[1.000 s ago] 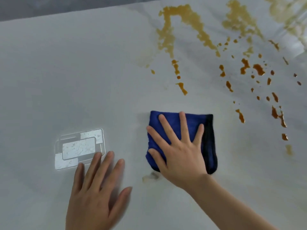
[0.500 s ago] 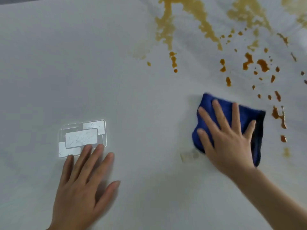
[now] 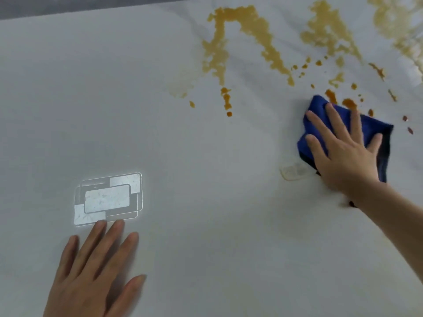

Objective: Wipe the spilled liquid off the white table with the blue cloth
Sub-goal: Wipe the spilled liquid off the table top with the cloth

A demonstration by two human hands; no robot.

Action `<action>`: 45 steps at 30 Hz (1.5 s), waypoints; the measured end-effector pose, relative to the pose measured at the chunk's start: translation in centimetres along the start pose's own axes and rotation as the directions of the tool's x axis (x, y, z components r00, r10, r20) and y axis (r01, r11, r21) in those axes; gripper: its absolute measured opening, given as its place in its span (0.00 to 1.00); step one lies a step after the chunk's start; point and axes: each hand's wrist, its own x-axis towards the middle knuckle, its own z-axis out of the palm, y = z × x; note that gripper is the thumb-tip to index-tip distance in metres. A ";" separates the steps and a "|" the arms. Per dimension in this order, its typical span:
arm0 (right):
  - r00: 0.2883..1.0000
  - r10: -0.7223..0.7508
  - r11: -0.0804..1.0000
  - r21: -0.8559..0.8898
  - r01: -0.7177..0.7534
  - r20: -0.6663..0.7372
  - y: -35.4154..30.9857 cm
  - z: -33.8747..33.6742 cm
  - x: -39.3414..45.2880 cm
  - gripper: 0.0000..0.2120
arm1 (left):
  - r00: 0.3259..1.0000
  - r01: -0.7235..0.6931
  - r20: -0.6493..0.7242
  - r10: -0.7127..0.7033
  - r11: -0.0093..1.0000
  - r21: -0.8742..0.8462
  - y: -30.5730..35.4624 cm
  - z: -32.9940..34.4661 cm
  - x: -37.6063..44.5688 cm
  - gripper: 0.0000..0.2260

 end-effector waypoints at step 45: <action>0.945 -0.314 0.944 -0.078 0.321 0.087 -12.2 0.8 -1.6 0.30 | 0.997 0.065 -0.043 -0.067 0.996 -0.062 0.3 -1.0 2.6 0.24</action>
